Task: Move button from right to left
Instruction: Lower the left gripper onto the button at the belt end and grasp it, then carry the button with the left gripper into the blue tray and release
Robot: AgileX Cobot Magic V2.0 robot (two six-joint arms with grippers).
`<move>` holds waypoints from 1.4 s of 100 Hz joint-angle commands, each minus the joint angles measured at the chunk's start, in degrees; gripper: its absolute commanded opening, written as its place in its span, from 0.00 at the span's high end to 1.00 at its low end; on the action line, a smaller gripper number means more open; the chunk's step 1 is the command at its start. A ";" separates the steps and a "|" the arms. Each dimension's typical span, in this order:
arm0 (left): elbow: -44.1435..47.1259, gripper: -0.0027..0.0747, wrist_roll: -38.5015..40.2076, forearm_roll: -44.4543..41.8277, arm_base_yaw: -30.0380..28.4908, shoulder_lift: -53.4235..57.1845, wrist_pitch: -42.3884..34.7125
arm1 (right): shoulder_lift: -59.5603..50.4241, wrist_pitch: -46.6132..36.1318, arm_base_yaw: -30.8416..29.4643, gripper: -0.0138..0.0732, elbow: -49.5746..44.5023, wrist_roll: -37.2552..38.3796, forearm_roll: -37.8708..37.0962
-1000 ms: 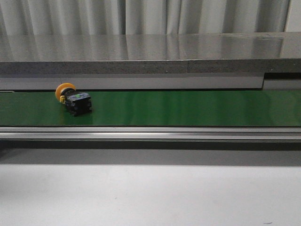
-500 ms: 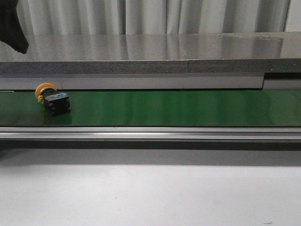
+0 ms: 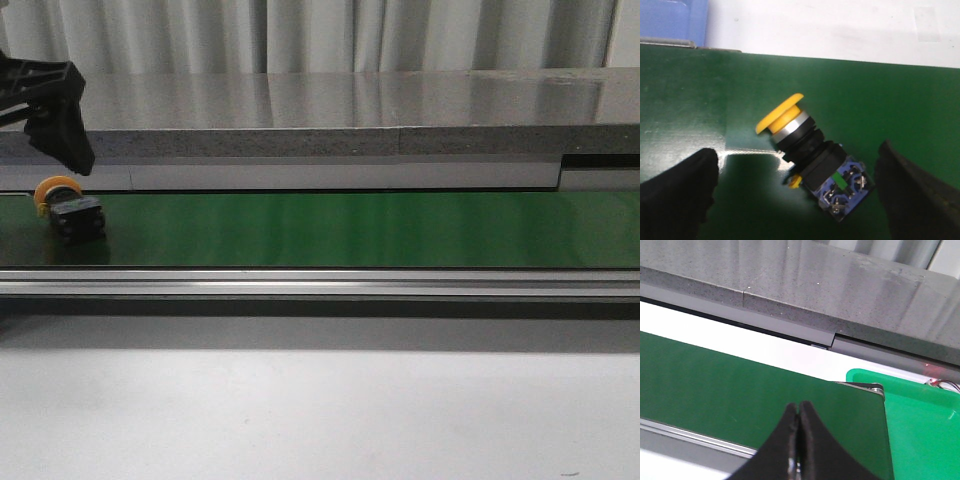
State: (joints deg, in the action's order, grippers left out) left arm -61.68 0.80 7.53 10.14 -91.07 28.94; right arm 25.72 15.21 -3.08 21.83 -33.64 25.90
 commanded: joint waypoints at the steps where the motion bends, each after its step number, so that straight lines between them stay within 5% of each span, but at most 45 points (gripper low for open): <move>1: -1.94 0.18 0.57 0.77 0.39 0.98 -3.85 | 0.02 -3.83 0.09 0.92 1.50 -0.43 0.80; 40: -1.94 0.22 0.57 0.07 0.39 -2.87 -4.13 | 0.02 -3.83 0.09 0.92 1.50 -0.43 0.80; 60: -1.94 0.47 0.57 -0.77 -0.04 -3.12 -3.06 | 0.02 -3.83 0.09 0.92 1.50 -0.43 0.80; 76: -1.94 0.57 0.57 -1.74 -0.89 -3.02 -1.28 | 0.02 -3.83 0.09 0.92 1.50 -0.43 0.80; 111: -1.94 0.58 0.57 -8.56 -2.28 4.32 2.36 | 0.02 -3.83 0.09 0.92 1.50 -0.43 0.80; 140: -1.94 0.58 0.57 -19.96 -13.36 9.76 7.09 | 0.02 -3.83 0.09 0.92 1.50 -0.43 0.80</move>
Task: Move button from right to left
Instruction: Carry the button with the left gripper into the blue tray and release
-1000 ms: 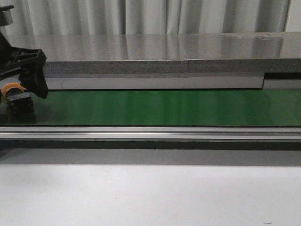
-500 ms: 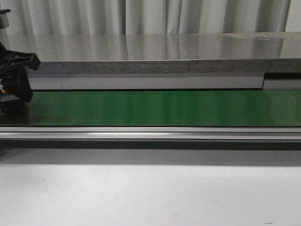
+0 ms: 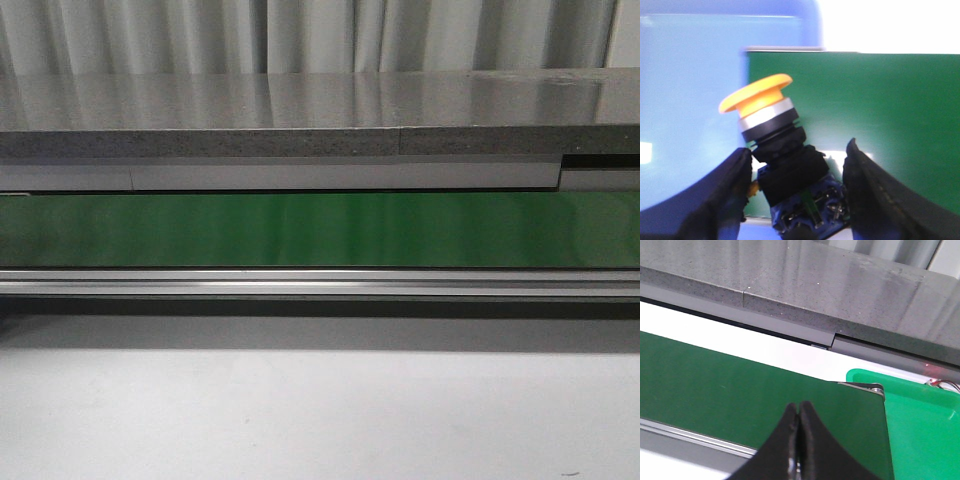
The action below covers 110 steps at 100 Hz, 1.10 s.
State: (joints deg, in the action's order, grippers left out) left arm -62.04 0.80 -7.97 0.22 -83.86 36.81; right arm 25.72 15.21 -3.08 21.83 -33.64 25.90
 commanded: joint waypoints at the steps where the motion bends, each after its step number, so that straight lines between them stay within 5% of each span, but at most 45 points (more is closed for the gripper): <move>1: -1.58 0.58 0.45 -4.65 -3.75 2.54 -0.46 | 0.02 -3.83 0.09 0.92 1.50 -0.43 0.80; 42: -1.58 0.58 -5.93 -5.80 -15.11 -5.67 -7.79 | 0.02 -3.83 0.09 0.92 1.50 -0.43 0.80; 72: -8.04 0.58 -10.28 -4.56 -15.60 -13.83 -6.88 | 0.02 -3.83 0.09 0.92 1.50 -0.43 0.80; 110: -11.93 0.58 -20.95 7.97 -15.26 -18.94 -5.11 | 0.02 -3.83 0.09 0.92 1.50 -0.43 0.80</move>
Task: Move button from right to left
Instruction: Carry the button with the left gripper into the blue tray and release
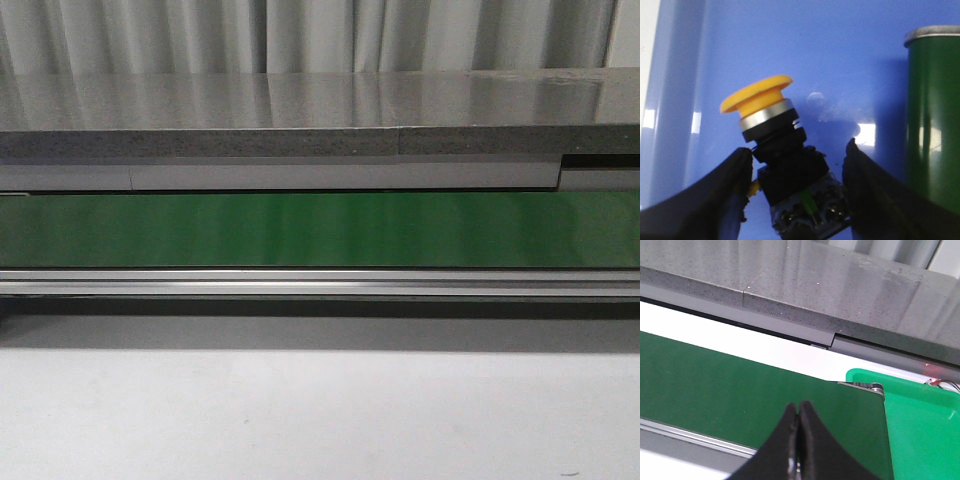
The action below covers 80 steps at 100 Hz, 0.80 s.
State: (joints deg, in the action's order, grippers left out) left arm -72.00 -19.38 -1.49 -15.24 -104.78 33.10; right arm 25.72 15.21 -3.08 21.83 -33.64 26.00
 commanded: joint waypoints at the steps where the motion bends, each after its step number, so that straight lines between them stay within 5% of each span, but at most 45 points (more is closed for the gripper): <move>1: -1.98 0.58 -0.88 1.49 0.20 1.77 -1.32 | 0.02 -3.83 0.09 0.92 1.50 -0.43 0.71; 46: -1.98 0.55 -2.27 4.23 0.20 -1.32 0.68 | 0.02 -3.83 0.09 0.92 1.50 -0.43 0.71; 69: -2.74 0.25 -2.27 4.27 0.08 -1.41 1.62 | 0.02 -3.83 0.09 0.92 1.50 -0.43 0.71; 80: -3.54 0.22 -2.27 4.27 0.08 -1.41 2.50 | 0.02 -3.83 0.09 0.92 1.50 -0.43 0.71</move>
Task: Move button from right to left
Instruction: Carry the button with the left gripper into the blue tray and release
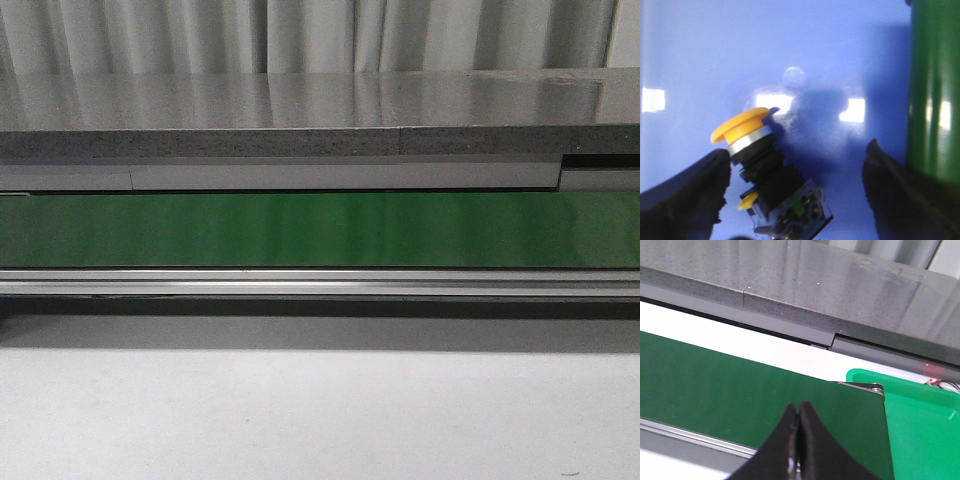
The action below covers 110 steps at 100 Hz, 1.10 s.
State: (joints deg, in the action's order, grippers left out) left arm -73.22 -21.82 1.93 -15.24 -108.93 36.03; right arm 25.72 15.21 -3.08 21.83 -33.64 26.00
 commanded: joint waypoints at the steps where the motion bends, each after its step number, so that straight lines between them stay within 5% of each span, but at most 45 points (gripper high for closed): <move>1: -2.33 0.22 0.17 0.85 0.08 2.74 -0.30 | 0.02 -3.83 0.09 0.92 1.50 -0.43 0.71; 75: -6.49 0.23 0.64 4.18 0.08 18.95 4.24 | 0.02 -3.83 0.09 0.92 1.50 -0.43 0.71; 110: 5.01 0.23 0.64 6.68 3.36 35.07 -0.61 | 0.02 -3.83 0.09 0.92 1.50 -0.43 0.71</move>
State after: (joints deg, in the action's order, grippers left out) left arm -70.18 -21.82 7.02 -13.76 -79.90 40.60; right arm 25.72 15.21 -3.08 21.83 -33.64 26.00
